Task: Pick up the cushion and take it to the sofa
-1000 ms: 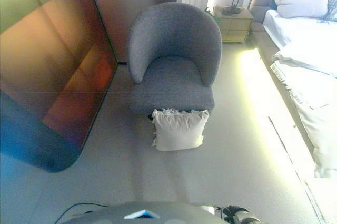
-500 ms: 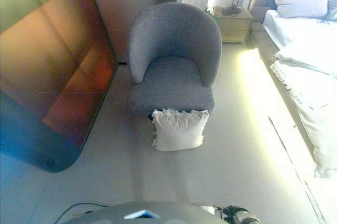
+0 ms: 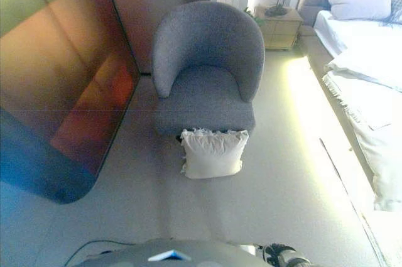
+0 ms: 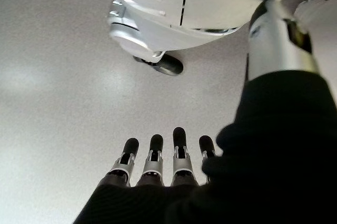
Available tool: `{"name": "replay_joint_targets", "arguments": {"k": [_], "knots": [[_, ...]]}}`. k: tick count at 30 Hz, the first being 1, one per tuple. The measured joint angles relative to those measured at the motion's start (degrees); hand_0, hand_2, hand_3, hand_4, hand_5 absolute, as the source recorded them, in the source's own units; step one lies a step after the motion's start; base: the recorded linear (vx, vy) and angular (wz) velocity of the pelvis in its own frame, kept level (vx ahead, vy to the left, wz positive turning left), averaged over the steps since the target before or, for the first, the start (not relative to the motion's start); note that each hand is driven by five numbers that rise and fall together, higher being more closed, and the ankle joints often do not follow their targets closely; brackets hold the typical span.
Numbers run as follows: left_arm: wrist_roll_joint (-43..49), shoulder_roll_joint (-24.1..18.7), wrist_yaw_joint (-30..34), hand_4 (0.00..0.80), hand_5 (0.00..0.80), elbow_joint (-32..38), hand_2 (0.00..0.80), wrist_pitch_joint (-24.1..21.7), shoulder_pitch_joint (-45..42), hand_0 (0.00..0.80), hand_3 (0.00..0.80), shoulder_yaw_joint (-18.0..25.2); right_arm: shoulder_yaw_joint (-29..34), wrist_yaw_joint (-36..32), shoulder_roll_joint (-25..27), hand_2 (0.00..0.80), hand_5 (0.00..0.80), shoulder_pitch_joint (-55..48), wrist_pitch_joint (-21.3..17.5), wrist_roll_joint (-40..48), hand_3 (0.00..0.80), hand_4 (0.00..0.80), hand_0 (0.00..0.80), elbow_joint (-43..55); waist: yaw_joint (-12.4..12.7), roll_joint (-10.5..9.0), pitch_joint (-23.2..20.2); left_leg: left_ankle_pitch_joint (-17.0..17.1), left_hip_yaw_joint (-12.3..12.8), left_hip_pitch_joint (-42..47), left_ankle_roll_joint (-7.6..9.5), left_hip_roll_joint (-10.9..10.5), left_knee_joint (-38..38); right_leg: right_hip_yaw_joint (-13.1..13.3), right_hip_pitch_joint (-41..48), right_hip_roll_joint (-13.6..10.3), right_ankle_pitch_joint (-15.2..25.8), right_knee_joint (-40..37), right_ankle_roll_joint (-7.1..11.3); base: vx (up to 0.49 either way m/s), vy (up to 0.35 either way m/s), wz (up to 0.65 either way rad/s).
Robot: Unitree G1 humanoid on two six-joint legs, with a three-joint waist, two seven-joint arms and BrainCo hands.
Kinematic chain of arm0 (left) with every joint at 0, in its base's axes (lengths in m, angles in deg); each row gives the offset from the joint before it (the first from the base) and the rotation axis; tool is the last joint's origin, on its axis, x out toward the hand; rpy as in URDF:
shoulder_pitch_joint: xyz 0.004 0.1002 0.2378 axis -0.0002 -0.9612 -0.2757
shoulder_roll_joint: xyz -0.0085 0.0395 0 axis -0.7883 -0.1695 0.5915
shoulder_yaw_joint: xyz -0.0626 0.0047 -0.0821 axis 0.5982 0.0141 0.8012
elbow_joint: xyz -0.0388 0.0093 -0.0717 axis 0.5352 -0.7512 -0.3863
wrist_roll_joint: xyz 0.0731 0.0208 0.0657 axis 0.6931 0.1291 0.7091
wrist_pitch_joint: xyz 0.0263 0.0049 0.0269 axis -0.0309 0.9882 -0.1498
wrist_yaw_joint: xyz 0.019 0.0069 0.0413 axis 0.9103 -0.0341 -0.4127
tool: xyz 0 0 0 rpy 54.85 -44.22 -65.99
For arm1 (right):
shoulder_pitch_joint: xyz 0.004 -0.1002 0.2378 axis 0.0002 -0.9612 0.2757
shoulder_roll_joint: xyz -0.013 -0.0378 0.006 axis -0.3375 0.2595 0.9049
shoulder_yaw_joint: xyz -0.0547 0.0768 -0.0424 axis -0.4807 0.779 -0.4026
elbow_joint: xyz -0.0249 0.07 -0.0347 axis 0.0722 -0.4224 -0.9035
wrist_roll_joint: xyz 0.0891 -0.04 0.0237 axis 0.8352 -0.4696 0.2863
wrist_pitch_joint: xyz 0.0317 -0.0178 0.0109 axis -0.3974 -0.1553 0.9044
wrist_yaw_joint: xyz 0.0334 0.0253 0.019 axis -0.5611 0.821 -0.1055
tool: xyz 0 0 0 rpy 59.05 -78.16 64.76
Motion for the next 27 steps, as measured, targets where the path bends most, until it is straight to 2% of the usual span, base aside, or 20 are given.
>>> {"name": "replay_joint_targets", "arguments": {"k": [1, 3, 5, 6, 8, 9, 10, 11, 12, 14, 15, 16, 18, 20, 21, 22, 23, 24, 25, 27], "knots": [[-0.15, -0.03, -0.21, 0.000, 0.000, -0.42, 0.000, -0.42, 0.64, 0.000, 0.000, 0.55, 0.00, -0.02, -0.01, 0.000, 0.000, 0.94, 0.04, 0.00, 0.000, 0.000, 0.000, -0.24, 0.10, -0.23, 1.15, 0.31, -0.07, -1.81, -0.69, -0.29, 3.54, 0.15, -0.66, -0.31, -0.23, 1.06, -0.33, -0.031, -0.135, -0.01], [-1.98, -0.27, -0.40, 0.000, 0.000, -1.60, 0.000, -1.69, 2.30, 0.000, 0.000, 2.20, -0.02, -0.27, 0.08, 0.000, 0.000, 3.51, 0.19, -0.05, 0.000, 0.000, 0.000, -0.66, 1.71, -2.01, 3.41, 4.90, -0.60, -8.68, -5.19, -1.22, 14.89, 1.59, -2.98, -2.18, -0.85, 4.34, -1.42, 0.028, -0.057, -0.18], [-2.92, -0.07, -0.19, 0.000, 0.000, -1.58, 0.000, -2.07, 2.70, 0.000, 0.000, 2.65, -0.28, -0.51, 0.18, 0.000, 0.000, 3.89, 0.45, -0.15, 0.000, 0.000, 0.000, -0.68, 2.99, -2.88, 4.50, 9.03, -1.99, -10.55, -4.81, -2.08, 17.98, 1.97, -2.71, -2.81, -0.54, 4.25, -2.59, 0.177, 0.037, -0.11], [-3.00, 0.21, -0.05, 0.000, 0.000, -1.46, 0.000, -2.14, 2.49, 0.000, 0.000, 2.70, -0.80, -0.64, 0.36, 0.000, 0.000, 3.87, 0.62, -0.29, 0.000, 0.000, 0.000, -0.97, 3.19, -2.51, 4.60, 7.90, -2.18, -11.01, -4.68, -2.29, 18.18, 2.00, -2.63, -2.65, -0.39, 3.99, -2.93, 0.309, 0.061, -0.06], [-2.98, 0.81, -0.08, 0.000, 0.000, -1.85, 0.000, -2.48, 1.70, 0.000, 0.000, 2.84, -1.24, -0.89, 0.52, 0.000, 0.000, 3.94, 0.76, -0.79, 0.000, 0.000, 0.000, -1.13, 3.91, -1.62, 4.95, 6.85, -1.12, -10.31, -5.00, -2.66, 13.76, 3.28, -2.84, -1.61, -0.32, 2.38, -3.07, 0.382, 0.061, -0.21], [-2.97, 1.69, -0.09, 0.000, 0.000, -2.30, 0.000, -2.56, 1.17, 0.000, 0.000, 2.90, -1.48, -0.92, 0.38, 0.000, 0.000, 4.11, 0.75, -1.27, 0.000, 0.000, 0.000, -2.30, 5.39, -0.83, 4.76, 6.69, 0.38, -8.37, -4.58, -2.80, 5.79, 5.38, -1.45, 0.62, -0.93, -1.90, -2.67, 0.455, 0.069, -0.32], [-2.98, 2.88, -0.05, 0.000, 0.000, -2.77, 0.000, -2.65, 0.87, 0.000, 0.000, 3.15, -1.45, -0.99, 1.14, 0.000, 0.000, 5.09, 0.83, -1.29, 0.000, 0.000, 0.000, -3.47, 6.04, 3.20, 4.93, 5.51, 0.15, -7.86, -5.05, 1.20, 0.85, 5.16, -2.61, 4.70, -1.93, 3.37, -5.41, 0.494, 0.075, -0.06], [-2.96, 2.00, 0.12, 0.000, 0.000, -1.86, 0.000, -2.84, 1.07, 0.000, 0.000, 4.20, -0.41, -0.82, 1.11, 0.000, 0.000, 4.95, 1.16, -1.28, 0.000, 0.000, 0.000, -3.66, 6.09, 3.25, 4.97, 4.49, 0.07, -7.88, -6.17, 2.88, -4.01, 6.95, -2.85, 5.43, -8.21, 11.70, -6.57, 0.485, 0.085, 0.32], [-2.88, 1.61, 0.07, 0.000, 0.000, -0.88, 0.000, -3.23, 1.18, 0.000, 0.000, 4.30, -0.36, -0.83, 0.77, 0.000, 0.000, 5.03, 1.09, -1.54, 0.000, 0.000, 0.000, -3.56, 6.16, 3.09, 6.71, 8.32, 0.15, -5.92, -2.16, 3.43, -4.39, 9.14, -1.21, 6.88, -8.64, 11.18, -5.10, 0.480, 0.089, 0.17], [-2.92, 0.40, 0.36, 0.000, 0.000, -0.41, 0.000, -3.04, -1.18, 0.000, 0.000, 4.22, -0.42, -0.74, -0.86, 0.000, 0.000, 4.89, 1.17, -1.75, 0.000, 0.000, 0.000, -3.82, 8.45, -0.42, 6.76, 7.96, 0.17, -6.53, -2.31, 1.59, -4.01, 14.48, 1.79, 6.21, -8.89, 9.38, -5.95, 0.509, 0.112, 0.09], [-2.91, 0.46, 0.39, 0.000, 0.000, -0.39, 0.000, -3.00, -1.29, 0.000, 0.000, 4.07, -0.38, -0.76, -1.14, 0.000, 0.000, 4.88, 1.21, -1.75, 0.000, 0.000, 0.000, -4.08, 8.66, -2.05, 7.02, 8.02, 0.04, -7.19, -2.24, 0.08, -6.88, 14.80, 3.07, 5.01, -8.95, 8.12, -5.77, 0.523, 0.137, 0.31], [-2.91, 0.94, 0.56, 0.000, 0.000, -0.24, 0.000, -3.02, -1.27, 0.000, 0.000, 3.90, -0.38, -0.72, -1.05, 0.000, 0.000, 4.93, 1.27, -1.75, 0.000, 0.000, 0.000, -4.13, 9.58, -2.14, 7.14, 8.17, -0.06, -7.68, -2.35, -0.04, -8.69, 15.21, 3.91, 4.43, -9.25, 7.79, -5.26, 0.548, 0.167, 0.12], [-2.92, 2.26, 0.76, 0.000, 0.000, -0.41, 0.000, -2.81, -1.72, 0.000, 0.000, 3.75, -0.38, -0.66, -0.29, 0.000, 0.000, 5.27, 1.43, -1.82, 0.000, 0.000, 0.000, -4.31, 11.08, -0.05, 6.72, 8.35, -0.50, -9.25, -2.30, 1.94, -11.38, 16.76, 6.02, 4.41, -10.47, 6.94, -4.20, 0.528, 0.208, -0.23], [-2.90, 2.45, 1.04, 0.000, 0.000, -1.23, 0.000, -2.64, -2.26, 0.000, 0.000, 4.25, 0.10, -0.69, -0.28, 0.000, 0.000, 5.41, 1.60, -2.31, 0.000, 0.000, 0.000, -4.56, 11.92, 2.22, 5.45, 7.53, -0.52, -12.36, -3.08, 5.27, -9.12, 18.01, 6.78, 3.98, -13.50, 8.10, -3.83, 0.643, 0.297, -0.44], [-2.87, 2.37, 1.05, 0.000, 0.000, -1.92, 0.000, -2.47, -2.25, 0.000, 0.000, 4.28, 0.44, -0.73, -0.36, 0.000, 0.000, 5.28, 1.74, -2.48, 0.000, 0.000, 0.000, -4.68, 12.59, 2.64, 4.85, 7.31, -0.56, -13.23, -3.30, 6.43, -7.65, 19.24, 7.49, 2.73, -14.82, 8.20, -2.68, 0.604, 0.315, -0.60], [-2.86, 2.30, 1.11, 0.000, 0.000, -2.13, 0.000, -2.11, -2.76, 0.000, 0.000, 4.32, 0.11, -0.68, -0.55, 0.000, 0.000, 5.25, 2.16, -2.66, 0.000, 0.000, 0.000, -5.21, 12.47, 2.28, 4.58, 7.85, -0.43, -13.27, -3.30, 6.13, -5.32, 20.02, 8.84, -0.25, -16.16, 7.55, -1.10, 0.531, 0.298, -0.73], [-2.88, 2.33, 1.10, 0.000, 0.000, -2.16, 0.000, -1.81, -2.75, 0.000, 0.000, 4.32, 0.07, -0.71, -0.87, 0.000, 0.000, 4.74, 2.53, -2.78, 0.000, 0.000, 0.000, -5.34, 12.70, 1.14, 4.28, 9.42, 1.78, -13.39, -3.00, 3.47, -2.37, 20.01, 10.54, -3.95, -16.96, 6.35, -0.18, 0.583, 0.331, -0.85], [-2.88, 2.22, 1.14, 0.000, 0.000, -2.08, 0.000, -1.89, -2.86, 0.000, 0.000, 4.87, 0.31, -0.71, -1.34, 0.000, 0.000, 4.63, 2.86, -2.80, 0.000, 0.000, 0.000, -5.77, 13.12, 0.52, 4.57, 9.93, 3.05, -13.47, -0.46, 1.48, 0.62, 19.76, 10.32, -6.82, -17.62, 9.85, 1.55, 0.602, 0.339, -0.73], [-2.85, 1.65, 1.16, 0.000, 0.000, -1.32, 0.000, -2.09, -2.48, 0.000, 0.000, 5.80, 0.60, -0.73, -2.52, 0.000, 0.000, 4.77, 2.78, -2.91, 0.000, 0.000, 0.000, -5.69, 12.58, -0.17, 4.53, 7.80, 3.69, -13.02, 1.91, 0.22, 2.49, 18.53, 9.33, -7.15, -18.00, 15.93, 2.78, 0.548, 0.309, -0.58], [-2.82, -0.45, 1.52, 0.000, 0.000, -0.29, 0.000, -2.86, -1.77, 0.000, 0.000, 6.58, 1.38, -0.83, -3.83, 0.000, 0.000, 4.39, 2.70, -4.16, 0.000, 0.000, 0.000, -5.76, 12.40, -1.65, 3.05, 3.90, 4.99, -12.96, 3.76, -1.37, 6.11, 15.58, 8.35, -8.36, -13.40, 19.88, 4.72, 0.447, 0.265, -0.39]]}}
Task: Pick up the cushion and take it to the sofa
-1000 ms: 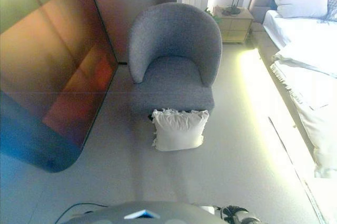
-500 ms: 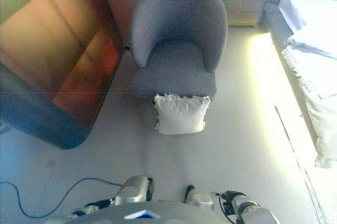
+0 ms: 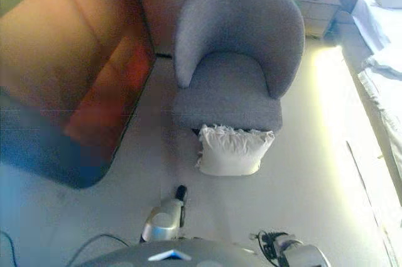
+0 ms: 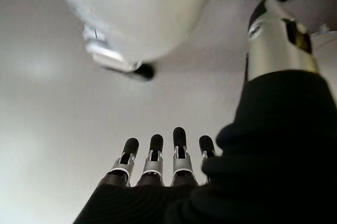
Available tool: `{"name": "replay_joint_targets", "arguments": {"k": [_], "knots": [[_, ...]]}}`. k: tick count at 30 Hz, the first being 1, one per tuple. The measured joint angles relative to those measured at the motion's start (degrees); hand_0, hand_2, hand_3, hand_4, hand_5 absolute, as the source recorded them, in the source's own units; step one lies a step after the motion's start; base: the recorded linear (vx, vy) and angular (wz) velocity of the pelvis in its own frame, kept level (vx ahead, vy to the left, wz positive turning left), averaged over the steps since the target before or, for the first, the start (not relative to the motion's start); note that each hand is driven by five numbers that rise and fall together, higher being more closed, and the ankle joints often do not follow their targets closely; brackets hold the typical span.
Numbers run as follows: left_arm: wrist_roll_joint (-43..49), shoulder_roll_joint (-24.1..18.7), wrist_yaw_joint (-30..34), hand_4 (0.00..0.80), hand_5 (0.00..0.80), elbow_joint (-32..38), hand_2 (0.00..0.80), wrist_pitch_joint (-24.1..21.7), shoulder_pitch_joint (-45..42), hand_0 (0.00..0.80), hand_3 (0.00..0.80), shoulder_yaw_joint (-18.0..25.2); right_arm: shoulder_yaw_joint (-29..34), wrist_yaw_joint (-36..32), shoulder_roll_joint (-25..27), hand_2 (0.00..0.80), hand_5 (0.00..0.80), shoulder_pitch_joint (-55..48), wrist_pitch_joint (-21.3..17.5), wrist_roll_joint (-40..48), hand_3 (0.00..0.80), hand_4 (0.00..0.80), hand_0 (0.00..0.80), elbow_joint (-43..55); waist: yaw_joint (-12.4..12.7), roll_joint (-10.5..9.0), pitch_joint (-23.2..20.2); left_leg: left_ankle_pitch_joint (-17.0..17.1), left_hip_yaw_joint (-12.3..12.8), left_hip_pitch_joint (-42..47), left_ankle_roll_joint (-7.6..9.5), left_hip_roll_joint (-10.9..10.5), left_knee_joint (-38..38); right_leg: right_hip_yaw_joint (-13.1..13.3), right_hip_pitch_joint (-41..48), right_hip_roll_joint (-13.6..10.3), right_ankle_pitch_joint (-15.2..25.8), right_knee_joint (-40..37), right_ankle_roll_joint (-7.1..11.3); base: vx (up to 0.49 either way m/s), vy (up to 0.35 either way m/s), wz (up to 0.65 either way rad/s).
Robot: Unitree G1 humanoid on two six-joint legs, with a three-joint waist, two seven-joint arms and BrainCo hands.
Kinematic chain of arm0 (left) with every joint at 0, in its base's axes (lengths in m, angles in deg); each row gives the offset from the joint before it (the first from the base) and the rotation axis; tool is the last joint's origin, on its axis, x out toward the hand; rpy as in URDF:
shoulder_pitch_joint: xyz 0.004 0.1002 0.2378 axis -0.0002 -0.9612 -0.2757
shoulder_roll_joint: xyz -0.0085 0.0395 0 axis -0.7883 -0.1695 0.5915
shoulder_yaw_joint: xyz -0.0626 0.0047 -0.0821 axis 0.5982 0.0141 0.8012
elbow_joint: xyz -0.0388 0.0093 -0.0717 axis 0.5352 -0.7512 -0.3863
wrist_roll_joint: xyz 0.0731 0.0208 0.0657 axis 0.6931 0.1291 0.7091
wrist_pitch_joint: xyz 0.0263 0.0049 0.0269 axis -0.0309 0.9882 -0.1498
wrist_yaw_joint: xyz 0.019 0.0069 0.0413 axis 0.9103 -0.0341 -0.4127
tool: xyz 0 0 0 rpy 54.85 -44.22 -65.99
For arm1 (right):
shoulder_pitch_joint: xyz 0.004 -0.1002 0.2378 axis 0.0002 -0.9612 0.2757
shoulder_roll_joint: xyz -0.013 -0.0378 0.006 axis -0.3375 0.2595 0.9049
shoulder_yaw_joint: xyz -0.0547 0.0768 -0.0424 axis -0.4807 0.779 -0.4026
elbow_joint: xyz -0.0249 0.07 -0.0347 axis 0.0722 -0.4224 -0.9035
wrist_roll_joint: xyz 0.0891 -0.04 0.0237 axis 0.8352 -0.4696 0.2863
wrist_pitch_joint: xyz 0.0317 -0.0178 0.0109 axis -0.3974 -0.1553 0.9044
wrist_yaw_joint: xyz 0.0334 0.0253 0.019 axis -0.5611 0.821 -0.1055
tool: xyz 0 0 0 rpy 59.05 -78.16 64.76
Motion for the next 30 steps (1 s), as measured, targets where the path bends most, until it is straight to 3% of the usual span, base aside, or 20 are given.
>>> {"name": "replay_joint_targets", "arguments": {"k": [2, 3, 5, 6, 7, 9, 12, 15, 18, 19, 24, 30], "knots": [[0.00, -0.54, 0.21, 0.000, 0.000, 0.26, 0.000, -0.56, 1.76, 0.000, 0.000, -0.10, -0.07, -0.12, -0.14, 0.000, 0.000, -0.69, -0.29, -0.99, 0.000, 0.000, 0.000, -0.03, -0.13, -0.53, -1.03, -3.22, 0.51, -0.25, 0.95, -0.93, 2.18, -0.93, 0.19, -1.59, 4.06, -0.53, 3.55, 0.523, 0.299, -0.29], [0.00, -0.45, 0.25, 0.000, 0.000, -0.06, 0.000, -0.53, 3.03, 0.000, 0.000, -0.11, -0.07, -0.07, -0.08, 0.000, 0.000, -0.85, -0.44, -1.60, 0.000, 0.000, 0.000, 0.54, -0.28, -0.83, -1.35, -4.22, 0.64, -0.13, 1.48, -1.68, 2.61, -1.67, -0.77, -2.02, 6.20, 0.90, 4.32, 0.520, 0.283, -0.07], [0.14, -0.48, 0.67, 0.000, 0.000, 0.08, 0.000, -0.46, 4.31, 0.000, 0.000, -1.41, -0.50, 0.62, 0.05, 0.000, 0.000, -1.25, -0.48, -1.33, 0.000, 0.000, 0.000, 1.69, -2.33, -0.86, -2.30, -4.45, -0.26, 1.67, 2.74, -2.70, -0.21, -1.77, -5.67, -1.81, 12.45, 10.33, 3.33, 0.384, 0.157, 0.23], [0.13, -0.91, 0.74, 0.000, 0.000, 0.08, 0.000, -0.32, 4.11, 0.000, 0.000, -1.52, -0.51, 1.26, 0.20, 0.000, 0.000, -1.50, -0.70, -1.18, 0.000, 0.000, 0.000, 3.71, -3.76, -0.88, -2.41, -3.38, -0.54, 4.06, 3.61, -3.10, -3.44, -1.54, -9.08, -1.17, 13.10, 16.48, 3.33, 0.315, 0.067, 0.44], [0.11, -1.90, 0.75, 0.000, 0.000, 0.03, 0.000, -0.05, 4.27, 0.000, 0.000, -2.75, -0.99, 1.82, 0.03, 0.000, 0.000, -1.99, -1.16, -0.16, 0.000, 0.000, 0.000, 5.04, -4.91, -1.02, -2.82, -2.66, -1.37, 5.32, 3.82, -3.35, -5.73, -1.55, -11.04, 0.19, 10.48, 19.23, 3.67, 0.245, 0.021, 0.38], [0.02, -3.55, 0.79, 0.000, 0.000, 0.65, 0.000, 0.28, 5.11, 0.000, 0.000, -4.19, -1.24, 2.75, 0.10, 0.000, 0.000, -2.02, -2.31, 1.56, 0.000, 0.000, 0.000, 5.25, -6.05, -1.92, -3.53, -2.06, -1.47, 8.19, 4.60, -3.73, -9.73, -4.78, -16.48, 1.63, 6.17, 19.92, 1.85, 0.157, -0.014, 0.12], [-0.14, -3.10, 0.61, 0.000, 0.000, 1.00, 0.000, 1.37, 5.50, 0.000, 0.000, -5.14, -1.63, 4.60, 0.97, 0.000, 0.000, -0.30, -4.00, 3.12, 0.000, 0.000, 0.000, 6.45, -7.88, 0.37, -3.75, -1.44, -1.08, 9.51, 5.00, -2.44, -13.27, -10.79, -24.73, 3.05, 4.76, 10.73, 0.66, 0.136, -0.038, -0.05], [-0.17, -2.23, 0.53, 0.000, 0.000, 0.88, 0.000, 2.16, 4.51, 0.000, 0.000, -5.09, -1.85, 5.17, 1.21, 0.000, 0.000, -1.22, -4.43, 3.64, 0.000, 0.000, 0.000, 7.46, -8.14, 1.15, -3.37, -0.83, -0.55, 12.46, 3.72, -2.01, -15.74, -14.92, -25.99, 2.23, 8.50, 0.74, 0.66, 0.222, -0.073, 0.07], [-1.62, -2.53, -0.12, 0.000, 0.000, 1.11, 0.000, 2.14, 3.00, 0.000, 0.000, -5.00, -1.86, 5.07, 0.87, 0.000, 0.000, -2.04, -4.47, 2.93, 0.000, 0.000, 0.000, 7.59, -8.58, -1.23, -3.53, -1.87, -0.80, 15.68, 1.38, -2.54, -16.73, -15.03, -22.79, 2.13, 17.20, -10.19, -0.13, 0.299, -0.064, 0.00], [-1.75, -2.43, -0.76, 0.000, 0.000, 1.30, 0.000, 2.08, 2.39, 0.000, 0.000, -4.90, -1.81, 5.05, 1.09, 0.000, 0.000, -2.43, -4.49, 2.15, 0.000, 0.000, 0.000, 7.55, -9.14, -2.20, -3.48, -2.52, -1.13, 16.98, 0.32, -2.51, -16.75, -15.03, -20.63, 2.35, 18.86, -12.93, -1.63, 0.262, -0.077, 0.07], [-1.80, -1.20, -1.96, 0.000, 0.000, 1.53, 0.000, 2.06, 1.36, 0.000, 0.000, -4.47, -1.77, 4.89, 3.40, 0.000, 0.000, -3.25, -3.96, 1.38, 0.000, 0.000, 0.000, 7.80, -9.44, 1.28, -2.82, -4.87, -2.14, 18.24, -3.05, 1.88, -14.96, -15.17, -14.65, 7.47, 19.36, -19.38, -3.78, 0.218, -0.136, 0.00], [-1.14, 0.41, -1.97, 0.000, 0.000, 1.63, 0.000, 0.89, 2.08, 0.000, 0.000, -4.51, -1.77, 4.79, 4.05, 0.000, 0.000, -3.14, -4.00, 1.37, 0.000, 0.000, 0.000, 7.80, -9.41, 3.08, -3.09, -5.95, -2.79, 17.96, -4.23, 3.67, -13.23, -15.69, -12.13, 9.22, 20.32, -23.86, -4.91, 0.103, -0.119, 0.01]]}}
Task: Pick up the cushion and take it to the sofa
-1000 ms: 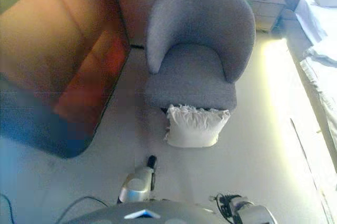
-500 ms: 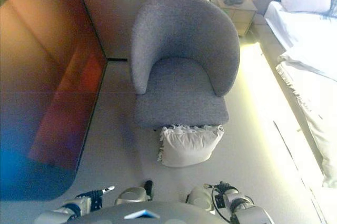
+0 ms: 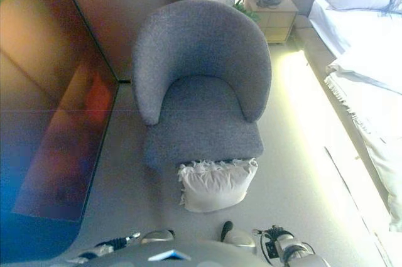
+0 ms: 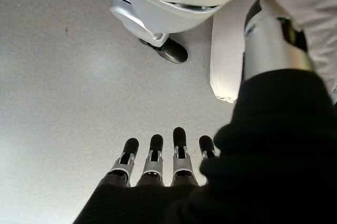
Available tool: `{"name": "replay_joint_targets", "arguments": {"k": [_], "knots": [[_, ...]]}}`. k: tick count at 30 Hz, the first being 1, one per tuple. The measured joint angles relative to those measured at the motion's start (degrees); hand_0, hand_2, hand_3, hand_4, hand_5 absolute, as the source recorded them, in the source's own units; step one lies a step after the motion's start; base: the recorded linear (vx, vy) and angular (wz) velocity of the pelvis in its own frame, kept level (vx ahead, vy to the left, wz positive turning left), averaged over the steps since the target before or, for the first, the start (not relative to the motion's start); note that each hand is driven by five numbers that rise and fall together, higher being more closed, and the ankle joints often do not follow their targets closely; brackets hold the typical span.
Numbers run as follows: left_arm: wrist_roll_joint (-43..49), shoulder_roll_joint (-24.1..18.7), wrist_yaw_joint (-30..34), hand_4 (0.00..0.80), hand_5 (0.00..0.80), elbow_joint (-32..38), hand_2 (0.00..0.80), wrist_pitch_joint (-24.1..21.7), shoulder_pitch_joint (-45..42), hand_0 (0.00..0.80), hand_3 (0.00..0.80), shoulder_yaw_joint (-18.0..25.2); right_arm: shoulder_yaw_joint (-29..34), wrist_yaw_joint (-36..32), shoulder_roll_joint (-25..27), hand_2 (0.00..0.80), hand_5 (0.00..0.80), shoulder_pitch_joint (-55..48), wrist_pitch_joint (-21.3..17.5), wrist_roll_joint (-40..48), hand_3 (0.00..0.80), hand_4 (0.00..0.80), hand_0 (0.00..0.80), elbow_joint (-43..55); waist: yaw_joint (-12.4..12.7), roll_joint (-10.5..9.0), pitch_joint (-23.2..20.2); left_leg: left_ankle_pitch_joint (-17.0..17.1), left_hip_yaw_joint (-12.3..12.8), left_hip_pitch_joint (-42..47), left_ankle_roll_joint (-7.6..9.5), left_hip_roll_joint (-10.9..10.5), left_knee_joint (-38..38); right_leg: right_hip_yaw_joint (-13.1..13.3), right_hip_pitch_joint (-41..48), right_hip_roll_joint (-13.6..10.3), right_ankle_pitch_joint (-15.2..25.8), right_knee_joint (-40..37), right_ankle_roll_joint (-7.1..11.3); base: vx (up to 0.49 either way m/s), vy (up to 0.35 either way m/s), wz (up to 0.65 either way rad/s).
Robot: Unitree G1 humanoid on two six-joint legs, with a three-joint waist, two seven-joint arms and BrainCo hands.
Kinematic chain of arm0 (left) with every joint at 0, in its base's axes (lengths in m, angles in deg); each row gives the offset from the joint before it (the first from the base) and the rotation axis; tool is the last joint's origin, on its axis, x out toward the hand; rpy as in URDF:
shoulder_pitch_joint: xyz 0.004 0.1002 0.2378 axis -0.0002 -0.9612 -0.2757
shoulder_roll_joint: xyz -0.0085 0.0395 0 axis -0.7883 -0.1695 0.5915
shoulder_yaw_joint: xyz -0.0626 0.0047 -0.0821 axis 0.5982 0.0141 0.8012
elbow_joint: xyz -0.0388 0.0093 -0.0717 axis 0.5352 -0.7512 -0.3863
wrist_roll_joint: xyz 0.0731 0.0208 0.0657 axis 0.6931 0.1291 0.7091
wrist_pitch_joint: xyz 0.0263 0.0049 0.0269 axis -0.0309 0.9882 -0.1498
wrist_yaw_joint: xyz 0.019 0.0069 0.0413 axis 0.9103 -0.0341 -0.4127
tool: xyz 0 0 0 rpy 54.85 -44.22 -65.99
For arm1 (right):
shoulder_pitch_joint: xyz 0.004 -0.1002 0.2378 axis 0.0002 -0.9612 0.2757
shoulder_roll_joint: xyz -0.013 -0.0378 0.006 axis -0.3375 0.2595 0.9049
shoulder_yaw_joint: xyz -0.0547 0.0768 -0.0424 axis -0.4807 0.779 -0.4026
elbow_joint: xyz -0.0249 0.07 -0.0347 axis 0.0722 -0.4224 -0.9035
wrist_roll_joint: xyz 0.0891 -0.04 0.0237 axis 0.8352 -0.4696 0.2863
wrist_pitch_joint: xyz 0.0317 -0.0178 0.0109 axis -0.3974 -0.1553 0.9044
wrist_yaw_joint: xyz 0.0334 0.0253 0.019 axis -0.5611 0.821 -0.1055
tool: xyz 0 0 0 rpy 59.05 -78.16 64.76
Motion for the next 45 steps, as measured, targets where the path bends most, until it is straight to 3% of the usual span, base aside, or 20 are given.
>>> {"name": "replay_joint_targets", "arguments": {"k": [5, 11, 17, 19, 20, 21, 22, 23, 27, 30, 33, 36, 41, 45], "knots": [[0.02, 1.85, -0.36, 0.000, 0.000, 0.62, 0.000, -2.04, 0.00, 0.000, 0.000, -0.07, -0.12, 1.10, 0.04, 0.000, 0.000, -0.18, -0.53, 0.09, 0.000, 0.000, 0.000, 0.02, 0.03, 1.98, 0.20, -0.69, -0.69, -0.87, 0.62, 0.14, 1.07, -0.34, 0.05, -0.02, -0.12, 0.45, -0.16, 0.035, -0.142, 0.07], [-0.31, 2.31, -1.27, 0.000, 0.000, 1.89, 0.000, -8.53, 0.66, 0.000, 0.000, -0.61, -0.22, 6.57, 2.40, 0.000, 0.000, 0.68, -3.99, 0.61, 0.000, 0.000, 0.000, 1.38, 0.03, 4.23, 0.84, -0.97, -2.20, -3.78, 0.66, 0.18, 4.59, -1.41, -2.08, -0.28, -0.70, 2.64, -0.56, -0.024, -0.057, 0.10], [-2.31, 2.38, -1.75, 0.000, 0.000, 4.29, 0.000, -13.66, 3.43, 0.000, 0.000, -2.48, -0.28, 12.30, 5.09, 0.000, 0.000, 4.34, -5.47, 0.61, 0.000, 0.000, 0.000, 1.52, -0.08, 3.77, 2.80, 1.33, -1.69, -11.34, 1.35, -2.19, 13.12, -1.71, -5.20, -2.96, -0.59, 3.46, -0.36, 0.001, 0.055, 0.13], [-2.40, 3.33, -1.74, 0.000, 0.000, 5.36, 0.000, -15.20, 3.36, 0.000, 0.000, -2.70, -1.19, 13.29, 5.93, 0.000, 0.000, 4.76, -5.59, 0.65, 0.000, 0.000, 0.000, 1.53, 0.22, 5.63, 2.87, -0.92, -1.09, -11.16, 1.88, -1.25, 9.91, -1.81, -5.71, -1.87, -0.28, 2.48, 0.55, 0.095, 0.099, -0.15], [-2.43, 3.63, -1.83, 0.000, 0.000, 5.39, 0.000, -15.80, 3.60, 0.000, 0.000, -2.82, -1.28, 13.80, 5.95, 0.000, 0.000, 5.58, -5.72, 1.06, 0.000, 0.000, 0.000, 1.22, 1.98, 7.26, 3.69, -0.91, -0.09, -11.61, 1.50, 0.40, 9.13, -1.53, -8.63, -0.55, -1.95, 11.89, -0.53, 0.130, 0.091, -0.42], [-2.55, 2.79, -1.94, 0.000, 0.000, 6.62, 0.000, -16.38, 3.20, 0.000, 0.000, -2.93, -1.22, 14.04, 4.99, 0.000, 0.000, 5.91, -5.71, 1.38, 0.000, 0.000, 0.000, 1.10, 2.81, 5.98, 4.16, -0.79, 0.82, -11.77, 1.39, 0.08, 8.54, -1.33, -12.65, -1.19, -9.35, 23.84, -1.64, 0.133, 0.070, -0.35], [-2.65, 1.71, -1.96, 0.000, 0.000, 7.25, 0.000, -16.50, 2.95, 0.000, 0.000, -3.00, -1.18, 14.15, 3.96, 0.000, 0.000, 5.82, -6.20, 1.62, 0.000, 0.000, 0.000, 1.21, 2.07, 3.10, 4.75, -0.56, 1.13, -10.81, 1.16, -1.57, 7.67, -1.28, -13.18, -2.86, -14.08, 27.07, -1.15, 0.099, 0.025, -0.07], [-2.72, 1.57, -2.34, 0.000, 0.000, 6.62, 0.000, -16.39, 2.91, 0.000, 0.000, -2.84, -0.97, 14.46, 4.01, 0.000, 0.000, 5.90, -6.81, 1.66, 0.000, 0.000, 0.000, 1.33, 1.62, 2.67, 5.67, 1.50, 0.67, -11.16, 0.89, -1.43, 8.33, -1.37, -11.45, -2.69, -15.07, 25.20, -1.63, 0.004, -0.027, 0.13], [-3.06, 1.19, -3.13, 0.000, 0.000, 5.56, 0.000, -17.88, 5.09, 0.000, 0.000, -5.16, -1.42, 16.90, 4.45, 0.000, 0.000, 7.23, -9.82, 3.09, 0.000, 0.000, 0.000, 1.88, 1.68, 1.31, 6.62, 0.80, 0.92, -16.25, 0.97, -1.60, 12.30, -1.37, -15.58, -2.70, -15.13, 26.49, -2.01, -0.319, -0.076, 0.04], [-7.06, -1.28, -5.78, 0.000, 0.000, 9.16, 0.000, -20.24, 14.64, 0.000, 0.000, -9.25, -4.91, 20.44, 4.25, 0.000, 0.000, 16.33, -11.08, 5.78, 0.000, 0.000, 0.000, 3.74, 1.59, -0.34, 13.13, 0.64, 0.94, -27.58, 1.62, -1.41, 18.65, -0.49, -26.11, -3.08, -13.29, 30.88, -2.48, -0.357, 0.037, -0.10], [-10.83, -2.23, -7.98, 0.000, 0.000, 12.89, 0.000, -22.34, 23.83, 0.000, 0.000, -10.16, -4.96, 24.13, 4.39, 0.000, 0.000, 25.46, -11.24, 7.90, 0.000, 0.000, 0.000, 5.14, 1.20, 0.10, 20.58, 1.07, 1.05, -33.84, 2.37, -1.27, 22.20, 0.25, -31.77, -3.12, -11.41, 32.36, -2.55, -0.224, 0.076, -0.09], [-12.68, -2.65, -9.85, 0.000, 0.000, 15.78, 0.000, -25.25, 28.92, 0.000, 0.000, -10.86, -5.19, 27.10, 4.44, 0.000, 0.000, 31.83, -11.41, 7.87, 0.000, 0.000, 0.000, 7.72, -0.22, 1.25, 24.13, 1.05, 1.27, -38.59, 3.21, -1.64, 23.80, 0.91, -36.19, -3.34, -10.35, 32.96, -1.96, -0.151, 0.064, -0.07], [-13.56, -6.44, -10.24, 0.000, 0.000, 16.61, 0.000, -29.31, 30.34, 0.000, 0.000, -11.80, -5.79, 30.42, 8.13, 0.000, 0.000, 34.45, -12.85, 7.71, 0.000, 0.000, 0.000, 12.26, -1.37, 1.92, 25.44, 1.57, 1.24, -44.61, 3.79, -2.30, 24.99, 2.08, -42.56, -3.73, -9.08, 33.90, -1.97, -0.080, 0.047, -0.06], [-13.51, -6.82, -12.79, 0.000, 0.000, 16.92, 0.000, -29.74, 31.67, 0.000, 0.000, -13.13, -6.04, 32.76, 9.68, 0.000, 0.000, 36.26, -12.97, 7.71, 0.000, 0.000, 0.000, 12.67, -1.50, 1.84, 25.39, 1.69, 1.13, -48.17, 3.95, -2.28, 25.34, 2.45, -46.19, -3.57, -8.44, 33.91, -2.03, -0.053, -0.027, -0.06]]}}
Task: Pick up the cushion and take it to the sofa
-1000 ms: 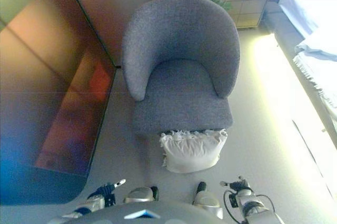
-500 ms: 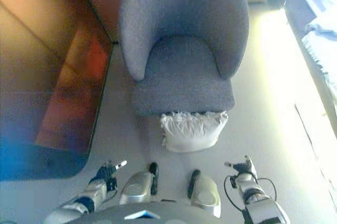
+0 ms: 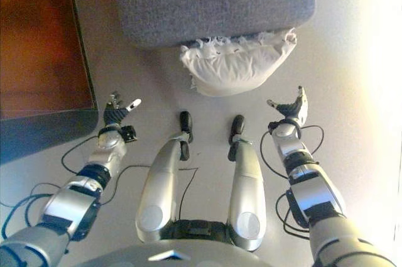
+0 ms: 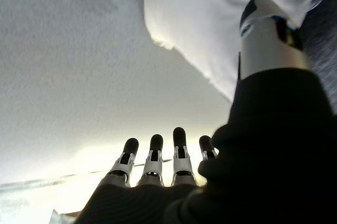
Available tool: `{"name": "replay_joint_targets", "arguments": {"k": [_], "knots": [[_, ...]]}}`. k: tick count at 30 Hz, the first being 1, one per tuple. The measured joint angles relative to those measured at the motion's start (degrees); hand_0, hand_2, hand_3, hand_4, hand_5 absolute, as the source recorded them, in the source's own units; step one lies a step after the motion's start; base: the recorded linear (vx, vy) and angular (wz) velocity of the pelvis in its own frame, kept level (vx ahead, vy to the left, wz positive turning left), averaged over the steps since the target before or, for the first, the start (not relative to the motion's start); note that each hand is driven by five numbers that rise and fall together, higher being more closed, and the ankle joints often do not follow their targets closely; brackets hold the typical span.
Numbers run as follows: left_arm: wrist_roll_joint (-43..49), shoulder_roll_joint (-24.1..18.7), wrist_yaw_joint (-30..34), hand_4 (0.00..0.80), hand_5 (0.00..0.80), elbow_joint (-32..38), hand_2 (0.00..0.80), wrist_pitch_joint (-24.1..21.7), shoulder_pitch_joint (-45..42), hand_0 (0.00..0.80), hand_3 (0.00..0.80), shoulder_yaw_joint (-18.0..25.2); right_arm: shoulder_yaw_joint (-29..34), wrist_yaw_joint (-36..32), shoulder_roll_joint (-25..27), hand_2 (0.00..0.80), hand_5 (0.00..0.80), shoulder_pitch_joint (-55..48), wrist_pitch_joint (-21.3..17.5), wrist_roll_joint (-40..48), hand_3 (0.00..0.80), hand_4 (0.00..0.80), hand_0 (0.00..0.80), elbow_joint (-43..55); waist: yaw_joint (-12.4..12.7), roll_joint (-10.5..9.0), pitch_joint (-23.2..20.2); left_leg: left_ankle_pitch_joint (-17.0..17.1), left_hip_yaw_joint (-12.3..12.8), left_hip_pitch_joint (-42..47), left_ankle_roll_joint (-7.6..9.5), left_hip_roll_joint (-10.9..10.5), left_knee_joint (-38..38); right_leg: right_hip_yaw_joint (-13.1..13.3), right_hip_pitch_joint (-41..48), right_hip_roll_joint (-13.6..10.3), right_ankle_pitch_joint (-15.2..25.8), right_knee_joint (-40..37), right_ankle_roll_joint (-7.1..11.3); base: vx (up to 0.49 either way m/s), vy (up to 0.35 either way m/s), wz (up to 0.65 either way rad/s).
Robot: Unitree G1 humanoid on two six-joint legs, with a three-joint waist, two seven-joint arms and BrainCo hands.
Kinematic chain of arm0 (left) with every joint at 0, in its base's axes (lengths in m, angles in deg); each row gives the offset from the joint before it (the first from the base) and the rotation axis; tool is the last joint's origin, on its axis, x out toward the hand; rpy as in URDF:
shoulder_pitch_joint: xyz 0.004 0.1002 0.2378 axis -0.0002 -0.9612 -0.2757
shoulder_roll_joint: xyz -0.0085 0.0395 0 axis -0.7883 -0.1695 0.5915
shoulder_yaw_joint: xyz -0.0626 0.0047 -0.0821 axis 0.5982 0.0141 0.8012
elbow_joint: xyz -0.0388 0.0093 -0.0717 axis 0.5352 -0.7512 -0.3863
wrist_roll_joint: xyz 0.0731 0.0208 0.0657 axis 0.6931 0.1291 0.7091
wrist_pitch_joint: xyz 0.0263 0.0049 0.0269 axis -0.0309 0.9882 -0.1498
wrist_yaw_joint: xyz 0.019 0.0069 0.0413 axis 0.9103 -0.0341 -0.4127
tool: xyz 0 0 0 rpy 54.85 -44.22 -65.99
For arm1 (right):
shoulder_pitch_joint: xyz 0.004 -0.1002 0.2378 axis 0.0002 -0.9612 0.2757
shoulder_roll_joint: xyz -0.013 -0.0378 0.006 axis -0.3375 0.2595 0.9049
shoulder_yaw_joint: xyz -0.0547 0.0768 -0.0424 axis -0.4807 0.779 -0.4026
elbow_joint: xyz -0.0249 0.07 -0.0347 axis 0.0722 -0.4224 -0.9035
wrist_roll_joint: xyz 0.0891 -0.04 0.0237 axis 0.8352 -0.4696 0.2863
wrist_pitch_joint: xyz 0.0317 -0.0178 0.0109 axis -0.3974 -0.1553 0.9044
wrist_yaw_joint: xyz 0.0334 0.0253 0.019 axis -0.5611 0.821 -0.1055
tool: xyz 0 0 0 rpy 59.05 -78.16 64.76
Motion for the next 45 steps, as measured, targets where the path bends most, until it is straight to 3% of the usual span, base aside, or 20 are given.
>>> {"name": "replay_joint_targets", "arguments": {"k": [9, 13, 18, 26, 30, 31, 32, 33, 34, 35, 36, 37, 38, 41, 45], "knots": [[0.01, 0.63, -2.61, 0.000, 0.000, 4.21, 0.000, -1.92, 8.54, 0.000, 0.000, -3.85, -1.14, 6.44, 1.54, 0.000, 0.000, 7.56, -2.12, 0.14, 0.000, 0.000, 0.000, 3.89, -0.49, -0.75, 0.29, -0.06, -0.75, -12.82, 0.19, 0.20, 5.24, 0.71, -12.36, 0.01, 0.64, 4.33, -0.24, -0.039, -0.045, -0.03], [-0.54, 0.98, -2.70, 0.000, 0.000, 4.55, 0.000, -3.41, 11.51, 0.000, 0.000, -5.25, -2.02, 8.50, 1.47, 0.000, 0.000, 12.12, -1.77, 0.20, 0.000, 0.000, 0.000, 4.35, -1.46, -0.94, 0.30, -0.29, -2.19, -18.47, 0.12, -0.07, 8.65, 0.81, -17.53, -0.15, 0.54, 7.16, -0.39, -0.013, -0.006, 0.02], [-6.34, 0.46, 2.02, 0.000, 0.000, 7.04, 0.000, -3.81, 15.89, 0.000, 0.000, -6.38, -4.81, 8.93, 4.05, 0.000, 0.000, 17.61, -2.15, -0.85, 0.000, 0.000, 0.000, 3.82, -1.58, -1.28, 0.34, -0.42, -3.18, -25.65, 0.68, -0.02, 11.88, 0.85, -23.91, -0.05, 1.07, 9.00, -0.17, -0.020, -0.056, -0.02], [-12.41, -5.66, 9.89, 0.000, 0.000, 10.98, 0.000, -0.69, 24.54, 0.000, 0.000, -9.01, -6.17, 3.42, 13.99, 0.000, 0.000, 19.70, -5.11, 2.63, 0.000, 0.000, 0.000, 4.50, -2.06, -5.37, 0.34, 0.29, -5.59, -32.92, 0.35, 0.00, 11.76, -0.02, -29.08, 1.01, 3.92, 5.18, 0.08, -0.003, -0.156, -0.11], [-12.42, -8.84, 13.57, 0.000, 0.000, 10.92, 0.000, 0.53, 27.77, 0.000, 0.000, -10.27, -6.27, 0.39, 16.09, 0.000, 0.000, 21.50, -7.35, 5.41, 0.000, 0.000, 0.000, 4.56, -3.15, -7.20, 0.35, 0.37, -6.25, -35.19, 0.37, -0.19, 11.78, -0.85, -30.73, 0.92, 4.15, 4.61, -0.20, 0.004, -0.064, 0.02], [-11.33, -9.09, 13.18, 0.000, 0.000, 10.91, 0.000, 1.09, 28.31, 0.000, 0.000, -10.95, -6.51, -0.13, 16.54, 0.000, 0.000, 22.49, -7.36, 5.68, 0.000, 0.000, 0.000, 4.57, -3.18, -7.26, 0.35, 0.34, -6.21, -35.50, 0.36, -0.22, 11.60, -0.85, -31.01, 0.90, 4.16, 4.33, -0.18, -0.007, 0.043, -0.06], [-0.10, -9.61, 5.88, 0.000, 0.000, 9.40, 0.000, 2.18, 29.86, 0.000, 0.000, -13.92, -7.23, -0.66, 16.91, 0.000, 0.000, 23.85, -7.64, 6.22, 0.000, 0.000, 0.000, 4.05, -3.29, -7.29, 0.34, 0.29, -6.18, -35.73, 0.34, -0.25, 11.57, -0.79, -31.32, 0.86, 4.15, 4.26, -0.16, -0.019, 0.071, -0.04], [5.45, -10.96, 2.98, 0.000, 0.000, 5.62, 0.000, 2.41, 32.56, 0.000, 0.000, -18.39, -8.53, -1.42, 16.88, 0.000, 0.000, 26.01, -7.86, 6.39, 0.000, 0.000, 0.000, 2.93, -3.21, -7.29, 0.33, 0.25, -6.18, -36.01, 0.32, -0.24, 11.55, -0.79, -31.61, 0.87, 4.15, 4.18, -0.16, -0.001, 0.077, -0.05], [8.81, -12.04, 1.63, 0.000, 0.000, 3.74, 0.000, 0.02, 33.67, 0.000, 0.000, -18.41, -9.21, -2.33, 16.97, 0.000, 0.000, 27.95, -8.35, 6.39, 0.000, 0.000, 0.000, 2.44, -3.35, -7.29, 0.34, 0.24, -6.04, -36.32, 0.33, -0.23, 11.53, -0.67, -32.05, 0.86, 4.15, 4.19, -0.17, -0.008, 0.019, -0.05], [2.34, -13.50, 5.28, 0.000, 0.000, 5.13, 0.000, -0.24, 34.15, 0.000, 0.000, -18.41, -9.66, -3.07, 17.30, 0.000, 0.000, 29.13, -8.71, 6.39, 0.000, 0.000, 0.000, 2.60, -3.35, -7.30, 0.33, 0.24, -5.77, -36.49, 0.33, -0.21, 11.44, -0.37, -32.48, 0.86, 4.15, 4.32, -0.16, -0.016, -0.015, -0.04], [-8.48, -12.67, 13.52, 0.000, 0.000, 5.94, 0.000, 0.33, 33.71, 0.000, 0.000, -15.83, -10.26, -3.78, 17.41, 0.000, 0.000, 30.50, -8.84, 6.46, 0.000, 0.000, 0.000, 2.43, -3.01, -7.33, 0.33, 0.27, -5.56, -36.51, 0.33, -0.19, 11.17, -0.24, -32.65, 0.86, 4.15, 4.37, -0.16, -0.026, -0.061, -0.02], [-12.73, -12.29, 16.83, 0.000, 0.000, 5.94, 0.000, -0.38, 33.46, 0.000, 0.000, -13.35, -11.23, -4.24, 17.23, 0.000, 0.000, 31.18, -8.90, 6.50, 0.000, 0.000, 0.000, 2.56, -3.02, -7.34, 0.32, 0.29, -5.59, -36.50, 0.34, -0.20, 10.87, -0.26, -32.67, 0.85, 4.14, 4.08, -0.15, -0.013, -0.044, 0.02], [-11.27, -12.35, 17.03, 0.000, 0.000, 5.50, 0.000, -1.82, 33.57, 0.000, 0.000, -14.10, -11.79, -5.27, 17.01, 0.000, 0.000, 31.92, -9.59, 6.49, 0.000, 0.000, 0.000, 2.59, -3.03, -7.42, 0.27, 0.31, -5.67, -36.51, 0.32, -0.24, 10.28, -0.40, -32.67, 0.83, 4.14, 3.43, -0.15, 0.003, -0.053, 0.03], [-17.64, -11.13, 27.13, 0.000, 0.000, 5.20, 0.000, -3.26, 31.71, 0.000, 0.000, -13.51, -12.40, -7.83, 17.00, 0.000, 0.000, 33.93, -9.68, 7.28, 0.000, 0.000, 0.000, 2.45, -2.91, -7.45, 0.25, 0.61, -5.51, -36.90, 0.36, -0.27, 9.03, -0.47, -33.00, 0.88, 4.47, 2.19, -0.09, 0.004, -0.037, -0.02], [-21.56, -11.45, 35.49, 0.000, 0.000, 4.00, 0.000, -2.79, 29.36, 0.000, 0.000, -13.93, -12.49, -13.19, 17.58, 0.000, 0.000, 37.63, -9.95, 9.59, 0.000, 0.000, 0.000, 1.09, -2.80, -7.45, 0.25, 0.69, -5.40, -37.54, 0.25, -0.33, 8.34, -0.56, -33.79, 0.86, 4.62, 1.41, -0.03, 0.023, 0.006, -0.03]]}}
